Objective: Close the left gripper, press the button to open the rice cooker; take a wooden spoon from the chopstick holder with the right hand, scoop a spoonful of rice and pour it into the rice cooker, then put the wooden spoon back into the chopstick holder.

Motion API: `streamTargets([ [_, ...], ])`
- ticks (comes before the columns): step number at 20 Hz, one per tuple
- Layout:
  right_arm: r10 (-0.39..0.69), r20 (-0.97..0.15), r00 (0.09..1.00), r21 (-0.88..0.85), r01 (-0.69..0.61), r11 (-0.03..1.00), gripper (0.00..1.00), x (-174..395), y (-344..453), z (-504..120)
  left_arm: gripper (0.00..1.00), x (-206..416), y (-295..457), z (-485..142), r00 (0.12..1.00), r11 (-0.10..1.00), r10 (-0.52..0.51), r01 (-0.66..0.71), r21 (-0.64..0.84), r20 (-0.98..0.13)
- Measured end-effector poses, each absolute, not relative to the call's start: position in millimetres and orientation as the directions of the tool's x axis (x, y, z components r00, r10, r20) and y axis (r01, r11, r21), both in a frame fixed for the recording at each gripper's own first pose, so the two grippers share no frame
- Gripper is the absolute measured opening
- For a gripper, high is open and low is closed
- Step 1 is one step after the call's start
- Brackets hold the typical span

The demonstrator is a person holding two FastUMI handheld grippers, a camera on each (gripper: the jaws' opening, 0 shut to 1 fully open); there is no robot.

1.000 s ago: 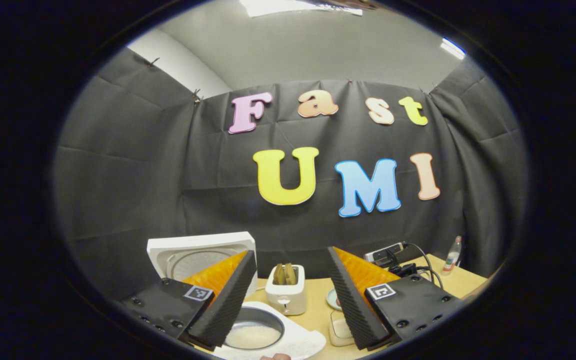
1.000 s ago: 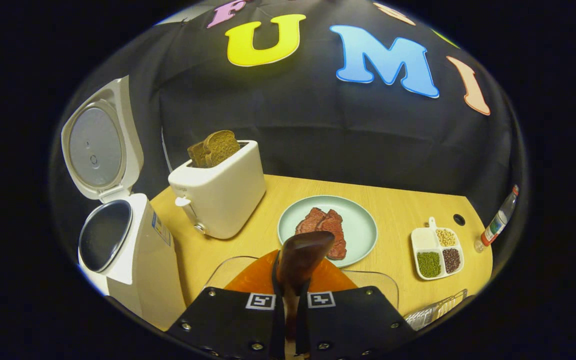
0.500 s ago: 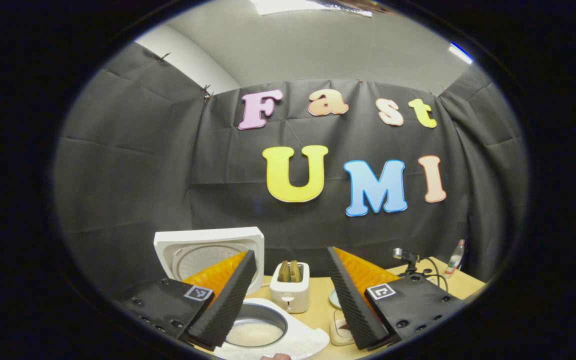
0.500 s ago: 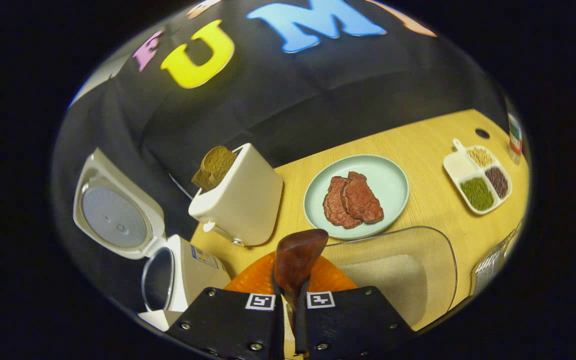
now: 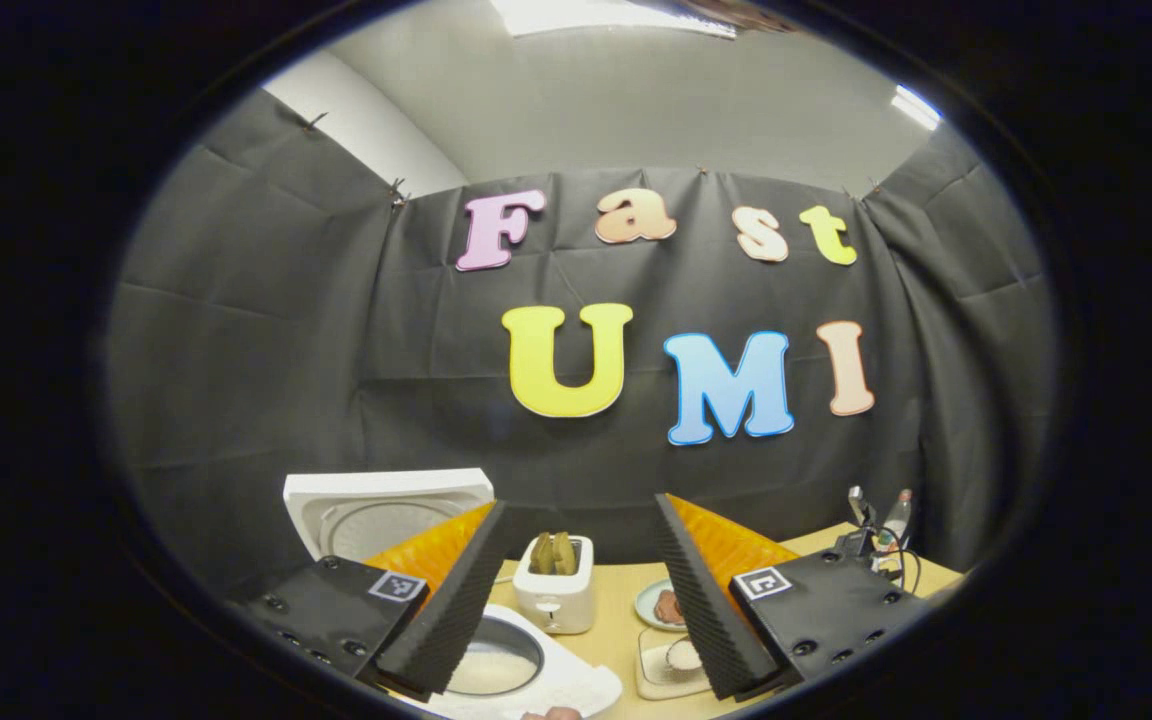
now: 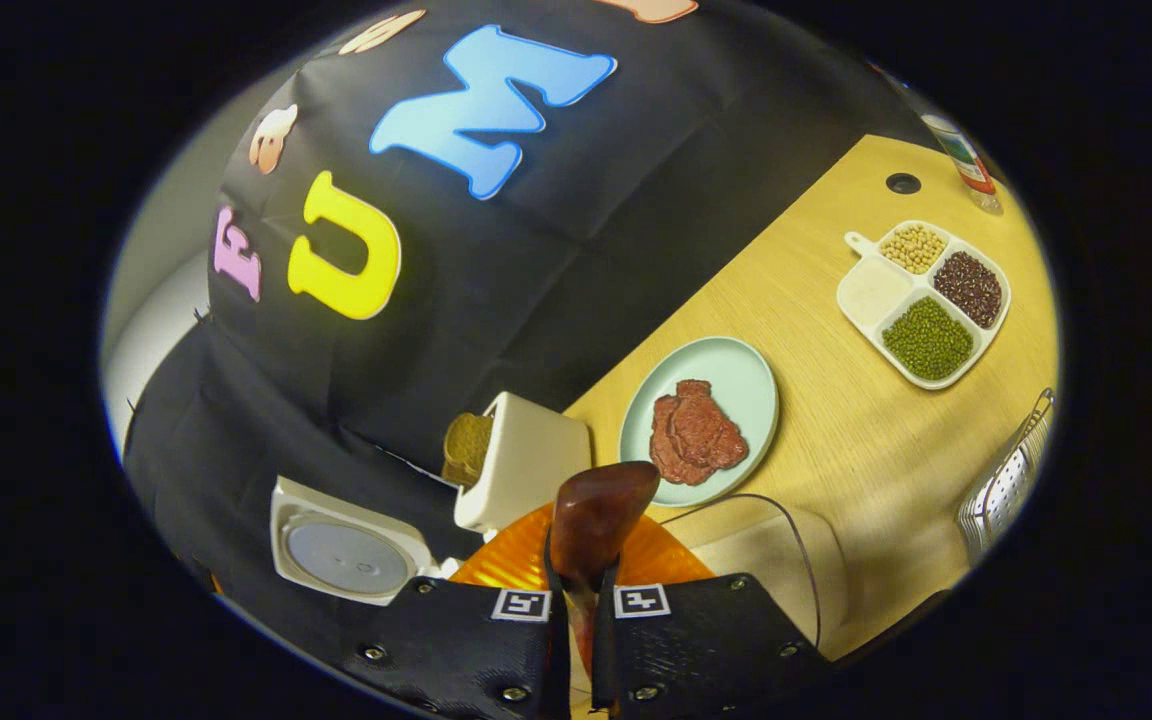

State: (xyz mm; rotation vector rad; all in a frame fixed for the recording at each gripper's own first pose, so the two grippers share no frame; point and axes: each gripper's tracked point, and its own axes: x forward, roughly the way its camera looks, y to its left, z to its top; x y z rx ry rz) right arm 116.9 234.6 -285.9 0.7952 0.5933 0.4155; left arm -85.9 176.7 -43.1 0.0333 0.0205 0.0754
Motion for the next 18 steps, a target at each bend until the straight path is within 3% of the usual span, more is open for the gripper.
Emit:
streamTargets([
  [7,0.639,-0.165,0.752,0.896,-0.156,0.416,0.08,112,251,-211,0.96,-93,174,-37,0.997,0.997,0.080,-0.080,0.010,-0.002],
  [9,0.661,-0.137,0.738,0.902,-0.182,0.391,0.09,109,267,-197,0.99,-98,181,-35,0.996,0.996,0.092,-0.092,0.010,0.003],
  [12,0.697,-0.104,0.709,0.905,-0.223,0.362,0.09,104,298,-180,0.94,-110,195,-32,0.993,0.993,0.120,-0.120,0.016,0.011],
  [13,0.709,-0.097,0.698,0.906,-0.233,0.353,0.09,101,311,-177,0.98,-115,198,-32,0.992,0.992,0.125,-0.125,0.016,0.014],
  [18,0.742,-0.093,0.664,0.890,-0.279,0.361,0.08,96,365,-173,0.98,-127,219,-29,0.991,0.990,0.135,-0.136,0.034,0.018],
])
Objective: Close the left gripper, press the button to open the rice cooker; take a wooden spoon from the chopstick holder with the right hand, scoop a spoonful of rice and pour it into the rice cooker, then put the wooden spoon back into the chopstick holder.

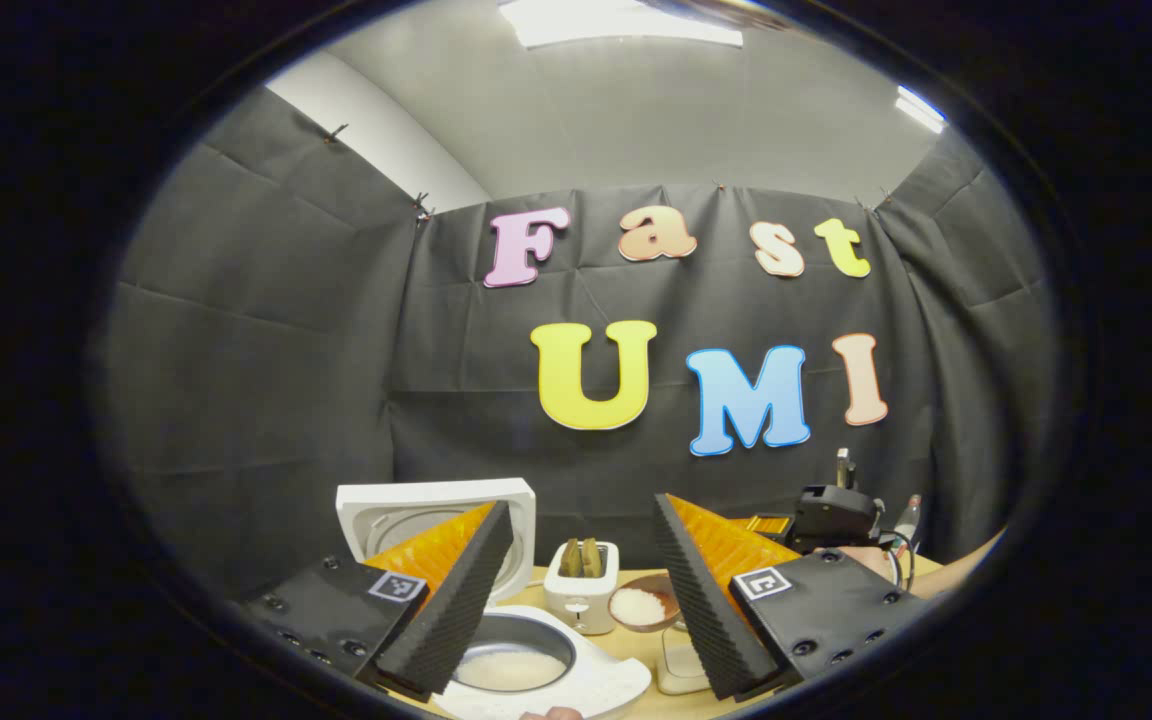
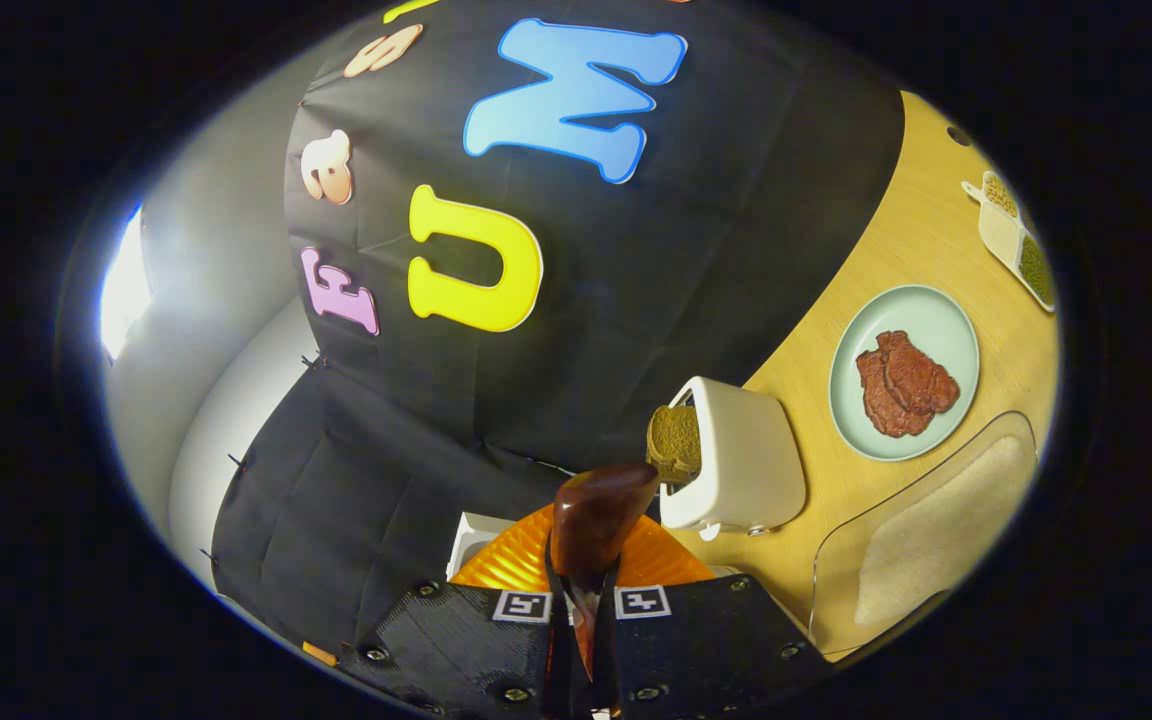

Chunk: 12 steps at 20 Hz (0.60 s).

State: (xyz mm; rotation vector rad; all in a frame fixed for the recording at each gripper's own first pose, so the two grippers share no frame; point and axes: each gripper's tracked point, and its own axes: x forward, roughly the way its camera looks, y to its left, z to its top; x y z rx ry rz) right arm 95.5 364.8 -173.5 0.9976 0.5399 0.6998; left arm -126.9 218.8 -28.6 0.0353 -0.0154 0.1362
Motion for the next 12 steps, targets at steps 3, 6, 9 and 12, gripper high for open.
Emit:
streamTargets([
  [3,0.755,-0.105,0.648,0.881,-0.292,0.373,0.08,91,398,-176,0.96,-130,234,-31,0.989,0.989,0.145,-0.146,0.026,0.013],
  [6,0.770,-0.127,0.625,0.869,-0.303,0.390,0.09,87,429,-185,0.98,-134,249,-33,0.988,0.988,0.155,-0.155,0.021,0.009],
  [9,0.779,-0.150,0.609,0.851,-0.322,0.415,0.09,82,454,-197,0.96,-135,261,-34,0.987,0.986,0.163,-0.163,0.018,0.011],
  [12,0.783,-0.187,0.594,0.806,-0.362,0.468,0.09,77,477,-213,0.94,-138,272,-36,0.985,0.985,0.173,-0.173,0.014,0.008],
])
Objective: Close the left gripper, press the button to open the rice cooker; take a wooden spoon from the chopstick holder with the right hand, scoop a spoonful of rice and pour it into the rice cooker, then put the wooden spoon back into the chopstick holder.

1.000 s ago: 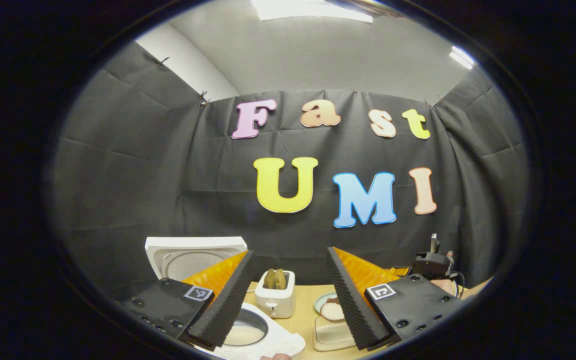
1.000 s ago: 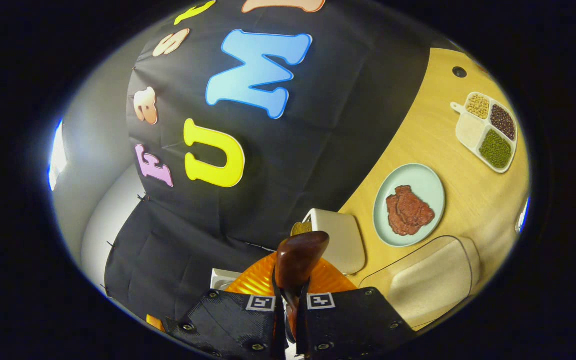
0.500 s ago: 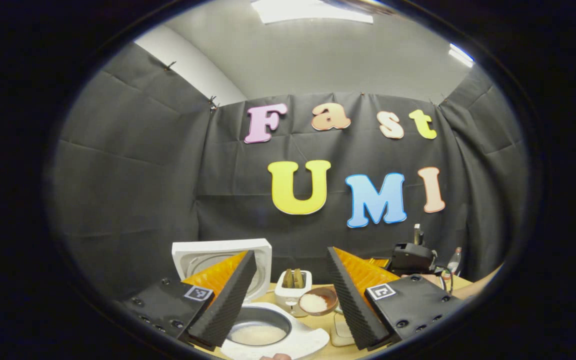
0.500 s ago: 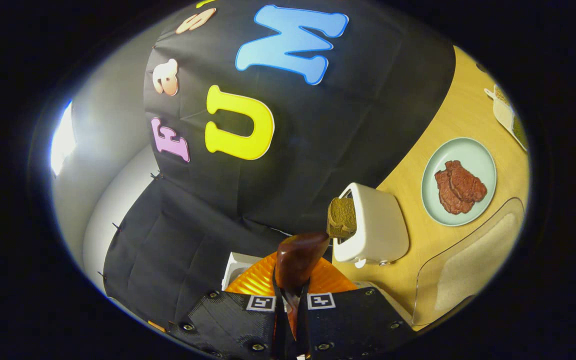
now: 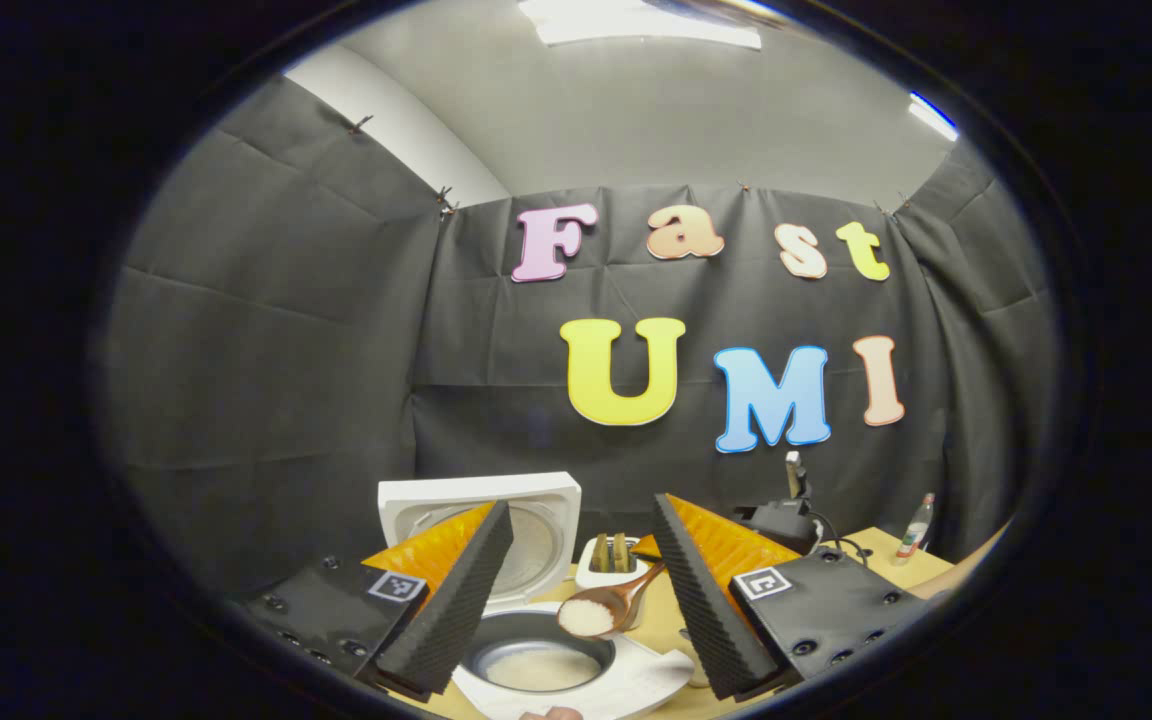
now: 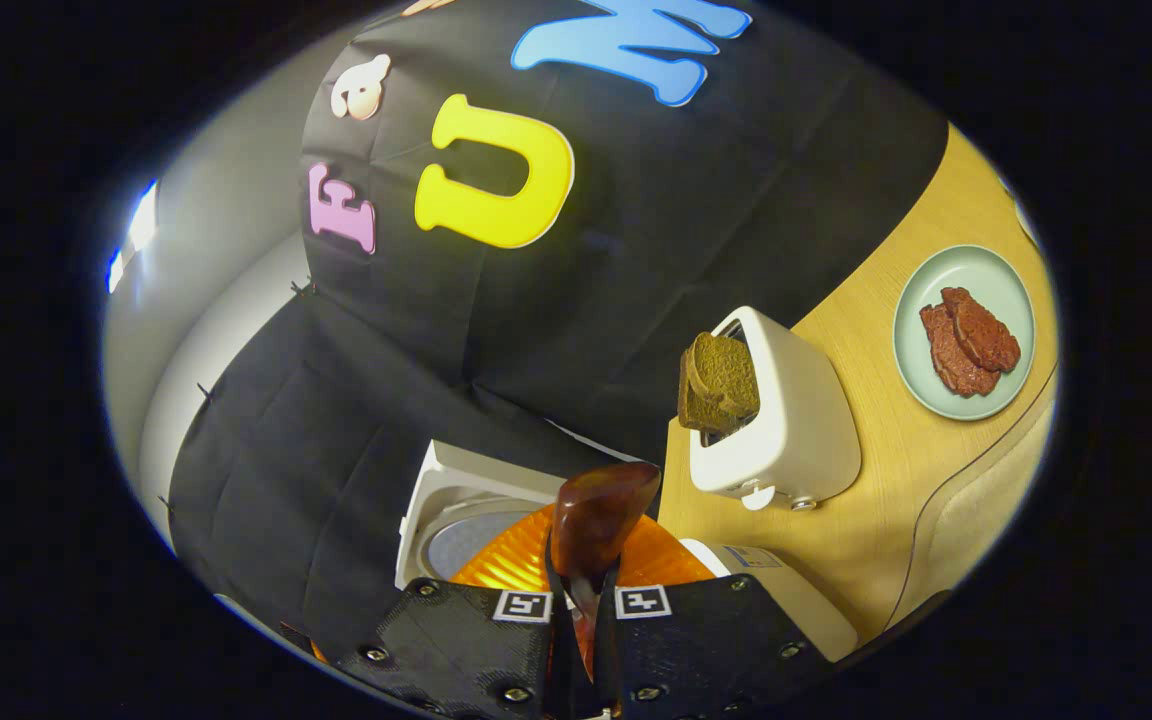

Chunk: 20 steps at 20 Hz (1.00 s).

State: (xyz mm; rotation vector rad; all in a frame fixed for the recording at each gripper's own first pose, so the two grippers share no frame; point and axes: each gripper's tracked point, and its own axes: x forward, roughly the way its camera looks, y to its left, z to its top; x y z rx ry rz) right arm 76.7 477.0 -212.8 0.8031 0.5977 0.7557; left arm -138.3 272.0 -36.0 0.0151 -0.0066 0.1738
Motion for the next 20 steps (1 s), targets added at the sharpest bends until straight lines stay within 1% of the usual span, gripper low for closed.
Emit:
streamTargets([
  [1,0.782,-0.205,0.589,0.785,-0.378,0.491,0.09,75,484,-218,0.94,-140,275,-37,0.984,0.984,0.176,-0.177,0.015,0.008],
  [2,0.776,-0.223,0.590,0.758,-0.396,0.518,0.09,73,490,-223,0.96,-141,277,-38,0.984,0.984,0.180,-0.180,0.017,0.006],
  [3,0.770,-0.241,0.591,0.726,-0.417,0.547,0.09,69,495,-227,0.96,-141,281,-39,0.983,0.982,0.186,-0.186,0.020,0.003],
  [4,0.765,-0.253,0.592,0.690,-0.444,0.572,0.09,67,501,-230,0.94,-142,284,-38,0.981,0.981,0.192,-0.192,0.019,0.003],
  [5,0.761,-0.266,0.592,0.645,-0.477,0.597,0.09,63,508,-233,0.96,-144,285,-39,0.981,0.981,0.195,-0.195,0.017,0.005],
  [8,0.754,-0.291,0.589,0.486,-0.588,0.647,0.08,52,528,-235,0.96,-148,292,-42,0.977,0.977,0.214,-0.214,0.013,0.004],
  [9,0.758,-0.295,0.582,0.430,-0.627,0.649,0.08,47,534,-235,0.96,-149,296,-42,0.975,0.975,0.222,-0.222,0.009,0.003],
  [10,0.763,-0.297,0.575,0.376,-0.664,0.646,0.09,42,540,-233,0.98,-152,297,-42,0.973,0.973,0.229,-0.229,0.001,0.003],
  [12,0.776,-0.293,0.559,0.282,-0.725,0.629,0.09,36,550,-231,0.94,-154,298,-43,0.971,0.971,0.237,-0.237,-0.011,0.004],
  [13,0.779,-0.292,0.555,0.241,-0.745,0.622,0.09,30,554,-229,0.94,-153,299,-45,0.971,0.971,0.240,-0.240,-0.012,0.002],
  [14,0.782,-0.289,0.552,0.205,-0.762,0.614,0.09,27,555,-228,0.96,-153,300,-46,0.970,0.970,0.244,-0.244,-0.011,0.000],
  [15,0.784,-0.288,0.550,0.166,-0.778,0.606,0.09,22,558,-226,0.96,-154,300,-45,0.969,0.969,0.248,-0.248,-0.008,0.004],
  [16,0.786,-0.288,0.547,0.127,-0.792,0.597,0.09,19,561,-225,0.94,-154,301,-42,0.968,0.968,0.249,-0.249,-0.007,0.010],
  [20,0.800,-0.280,0.530,-0.020,-0.837,0.547,0.09,7,571,-220,0.95,-149,297,-42,0.966,0.967,0.256,-0.256,-0.001,0.021],
])
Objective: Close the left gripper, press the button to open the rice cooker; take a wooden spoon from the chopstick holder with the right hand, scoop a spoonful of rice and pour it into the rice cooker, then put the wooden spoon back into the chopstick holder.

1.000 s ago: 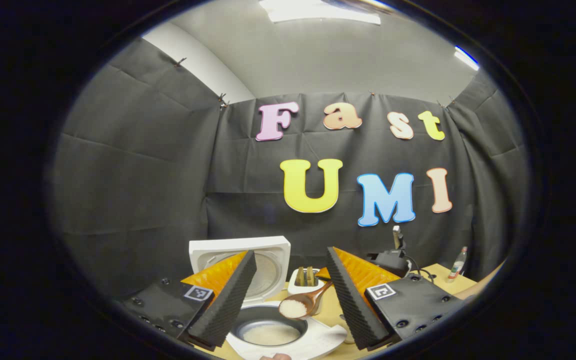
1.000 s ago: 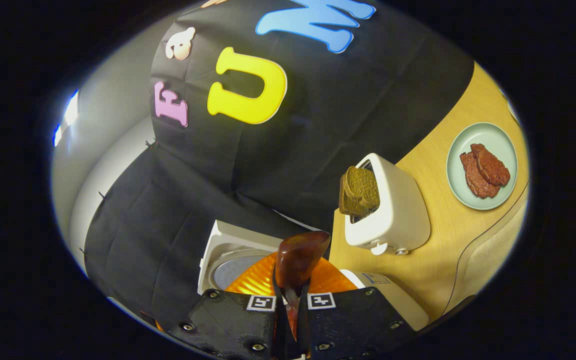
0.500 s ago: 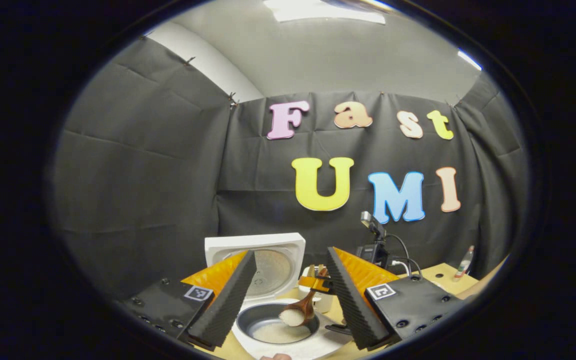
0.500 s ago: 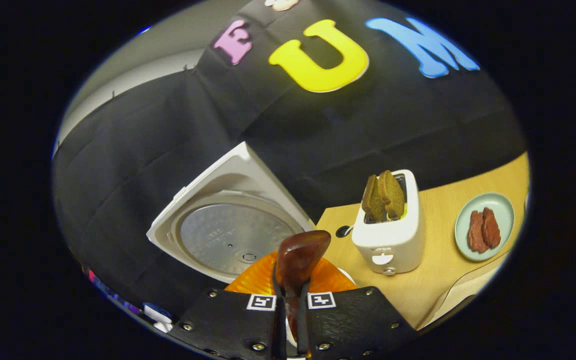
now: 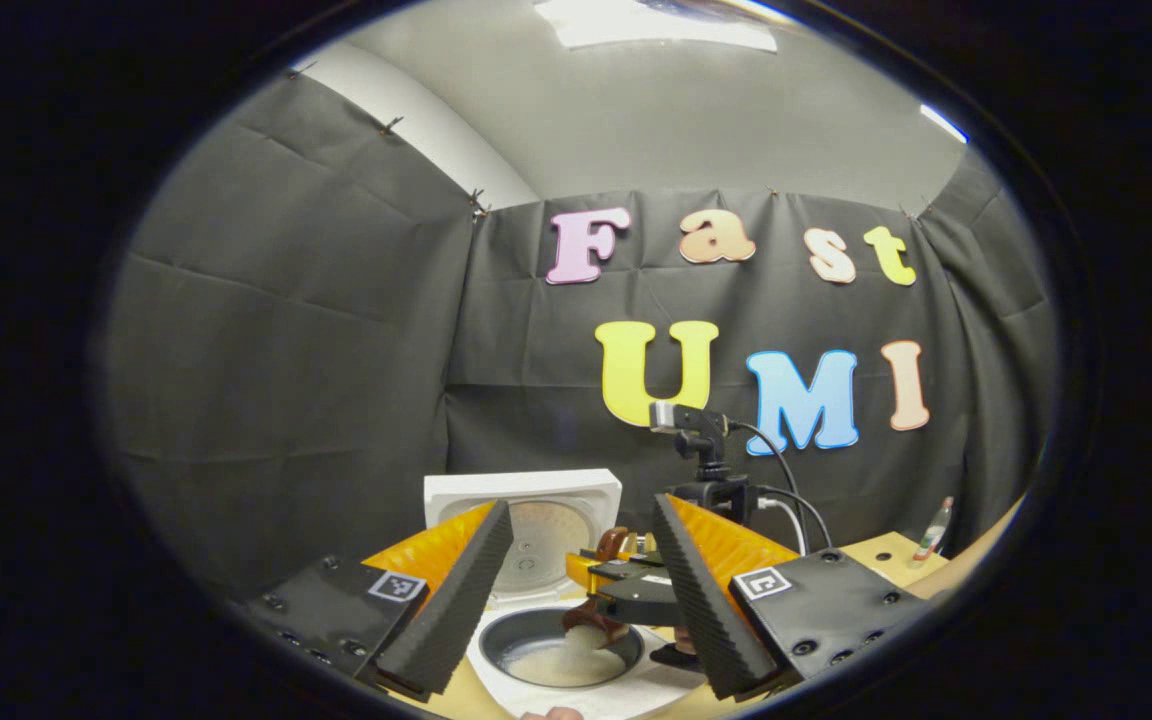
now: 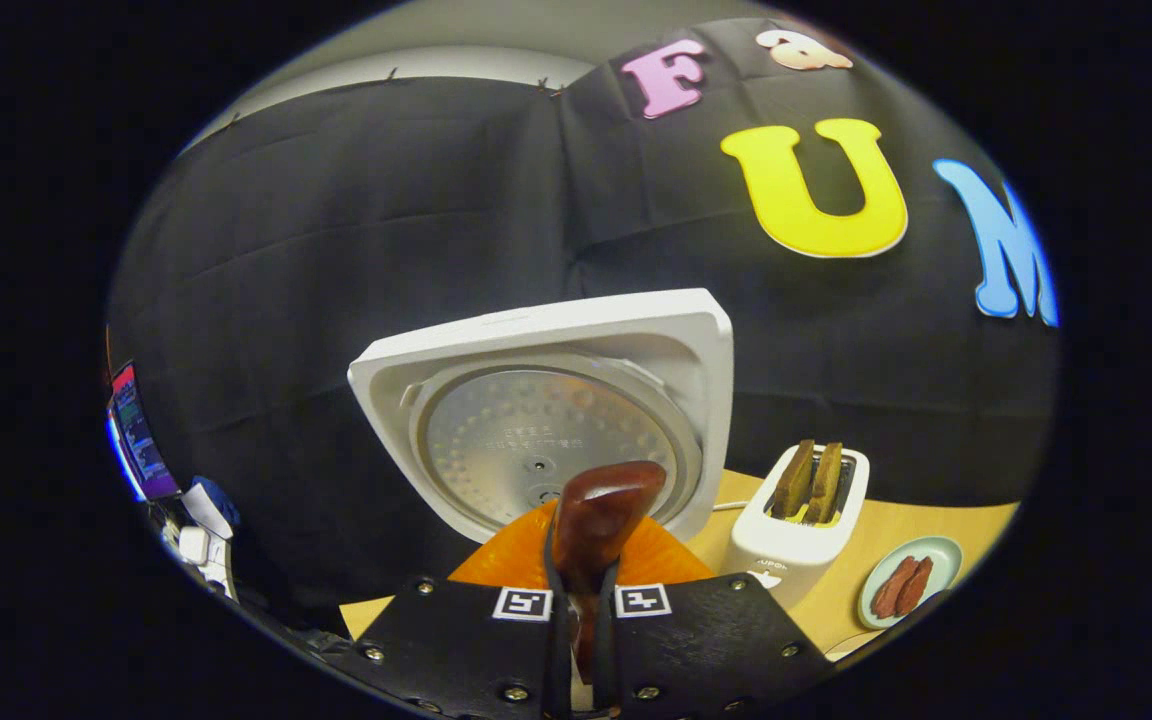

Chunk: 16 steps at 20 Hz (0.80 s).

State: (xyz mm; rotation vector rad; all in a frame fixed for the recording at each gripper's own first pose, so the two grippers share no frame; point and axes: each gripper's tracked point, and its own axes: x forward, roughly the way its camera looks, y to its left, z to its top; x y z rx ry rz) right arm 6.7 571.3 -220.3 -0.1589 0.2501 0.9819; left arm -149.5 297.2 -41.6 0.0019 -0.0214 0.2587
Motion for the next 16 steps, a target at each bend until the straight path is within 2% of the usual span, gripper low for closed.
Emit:
streamTargets([
  [6,0.798,-0.362,0.481,-0.228,-0.876,0.424,0.09,-9,576,-246,0.98,-167,300,-32,0.959,0.959,0.282,-0.283,0.016,0.037],
  [8,0.788,-0.378,0.486,-0.321,-0.867,0.381,0.09,-12,576,-252,0.96,-167,301,-32,0.956,0.956,0.290,-0.291,0.026,0.038],
  [10,0.780,-0.393,0.487,-0.386,-0.857,0.341,0.08,-18,577,-256,0.98,-168,302,-35,0.952,0.952,0.303,-0.304,0.027,0.032],
  [12,0.787,-0.390,0.479,-0.393,-0.859,0.328,0.09,-23,580,-259,0.94,-170,301,-34,0.949,0.949,0.315,-0.315,0.022,0.033],
  [15,0.801,-0.384,0.460,-0.348,-0.875,0.336,0.09,-26,581,-251,0.94,-174,303,-33,0.947,0.947,0.320,-0.320,0.029,0.031],
  [16,0.808,-0.380,0.449,-0.293,-0.888,0.355,0.08,-26,580,-248,0.98,-176,304,-32,0.946,0.946,0.322,-0.323,0.030,0.030],
])
